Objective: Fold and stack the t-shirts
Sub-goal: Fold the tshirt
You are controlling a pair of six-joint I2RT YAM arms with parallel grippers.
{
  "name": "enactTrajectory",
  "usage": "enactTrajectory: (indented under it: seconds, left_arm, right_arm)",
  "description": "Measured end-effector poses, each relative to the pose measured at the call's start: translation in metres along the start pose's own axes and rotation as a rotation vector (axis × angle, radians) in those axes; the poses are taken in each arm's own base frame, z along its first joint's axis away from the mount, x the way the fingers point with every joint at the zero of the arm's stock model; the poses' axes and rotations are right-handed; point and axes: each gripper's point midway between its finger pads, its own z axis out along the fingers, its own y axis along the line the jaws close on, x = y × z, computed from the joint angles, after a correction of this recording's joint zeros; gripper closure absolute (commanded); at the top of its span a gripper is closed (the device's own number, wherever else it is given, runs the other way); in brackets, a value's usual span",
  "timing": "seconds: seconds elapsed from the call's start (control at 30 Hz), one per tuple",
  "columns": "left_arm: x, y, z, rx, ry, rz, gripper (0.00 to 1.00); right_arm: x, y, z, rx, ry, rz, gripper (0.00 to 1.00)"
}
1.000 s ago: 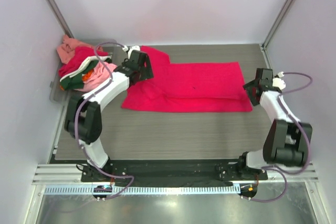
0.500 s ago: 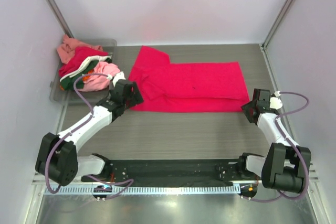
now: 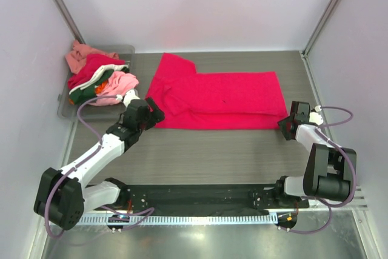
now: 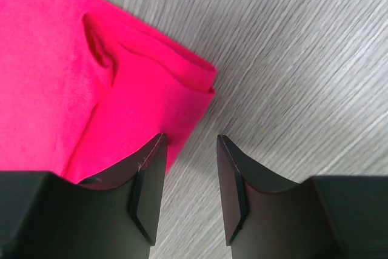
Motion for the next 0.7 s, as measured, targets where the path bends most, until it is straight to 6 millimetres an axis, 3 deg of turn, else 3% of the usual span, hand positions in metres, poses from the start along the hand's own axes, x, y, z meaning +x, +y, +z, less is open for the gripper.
enactTrajectory:
  seconds: [0.23, 0.33, 0.43, 0.7]
  left_arm:
    - [0.004, 0.012, 0.005, -0.035, -0.031, -0.064, 0.21]
    - [0.008, 0.022, 0.007, -0.066, -0.044, -0.093, 0.22]
    - [0.012, 0.029, 0.01, -0.087, -0.056, -0.133, 0.23]
    - [0.022, 0.042, 0.018, -0.098, -0.091, -0.234, 0.3]
  right_arm:
    - [-0.011, 0.003, 0.007, -0.011, -0.029, 0.06, 0.57]
    - [-0.011, 0.006, 0.013, -0.018, -0.028, 0.07, 0.73]
    - [-0.01, 0.011, 0.017, -0.037, -0.022, 0.081, 0.98]
    - [-0.008, 0.009, 0.017, -0.057, -0.034, 0.093, 0.99]
